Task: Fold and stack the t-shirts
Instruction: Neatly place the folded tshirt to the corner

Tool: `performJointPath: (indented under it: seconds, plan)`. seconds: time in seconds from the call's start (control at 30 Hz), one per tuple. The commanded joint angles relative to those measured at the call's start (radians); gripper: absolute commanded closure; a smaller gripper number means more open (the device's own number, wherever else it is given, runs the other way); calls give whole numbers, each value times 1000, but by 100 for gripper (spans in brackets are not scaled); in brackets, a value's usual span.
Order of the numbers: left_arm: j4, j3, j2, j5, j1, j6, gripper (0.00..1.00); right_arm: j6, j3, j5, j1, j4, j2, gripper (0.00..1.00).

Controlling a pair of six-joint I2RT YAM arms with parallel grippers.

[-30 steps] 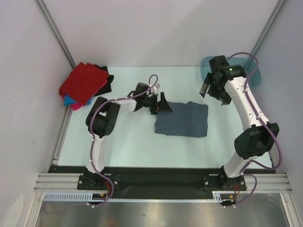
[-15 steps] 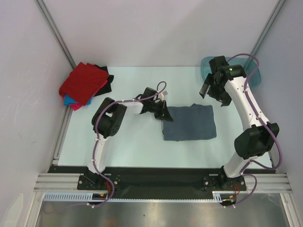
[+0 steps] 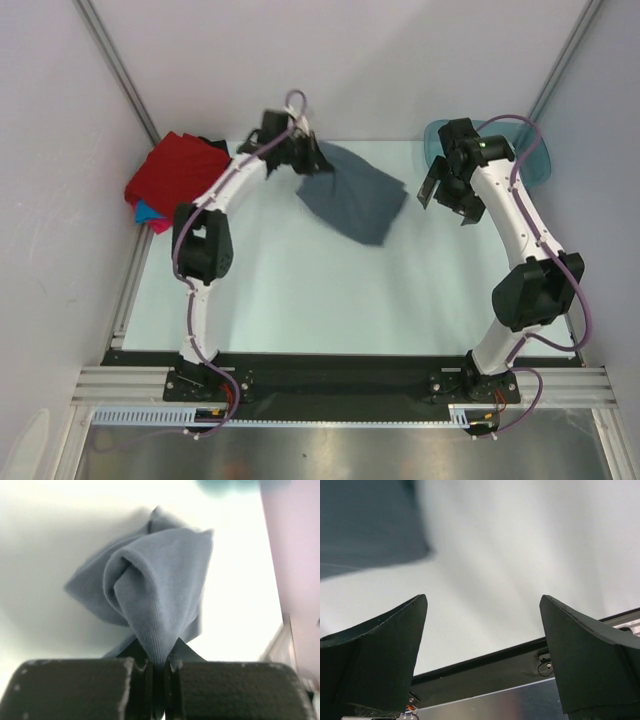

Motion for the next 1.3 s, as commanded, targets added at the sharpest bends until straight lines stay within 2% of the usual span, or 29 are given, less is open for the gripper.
performJointPath:
  seconds: [0.0, 0.13, 0.2, 0.3, 0.47, 0.63, 0.8, 0.9, 0.93, 1.0, 1.1, 1.27]
  plan:
    - [-56, 209, -39, -71, 122, 47, 100, -19, 48, -15, -3, 17, 15, 0]
    - [-97, 501, 65, -82, 246, 0, 100, -37, 80, -33, -2, 9, 46, 0]
    - [-53, 551, 99, -90, 292, -49, 100, -52, 112, -37, -3, 3, 62, 0]
    - [48, 547, 82, -96, 425, -135, 100, -71, 159, -41, -3, -12, 102, 0]
    - [41, 513, 44, -177, 530, -126, 100, -85, 232, -60, -3, -20, 170, 1]
    - [55, 354, -65, -214, 616, -81, 100, -79, 250, -87, -2, -9, 210, 1]
    - [21, 382, -66, -199, 691, -73, 100, -71, 252, -102, 0, -3, 234, 1]
    - [14, 483, -19, -165, 723, -108, 100, -68, 253, -116, 4, 1, 247, 1]
    - [1, 560, 5, -156, 732, -137, 99, -66, 255, -116, 6, 1, 248, 1]
    - [15, 595, -5, -160, 746, -148, 100, -69, 256, -122, 12, 4, 257, 1]
    - [131, 521, -59, -145, 783, -204, 100, -66, 255, -126, 14, 4, 268, 1]
    - [50, 516, -66, -148, 797, -163, 100, -66, 255, -144, 17, 3, 288, 1]
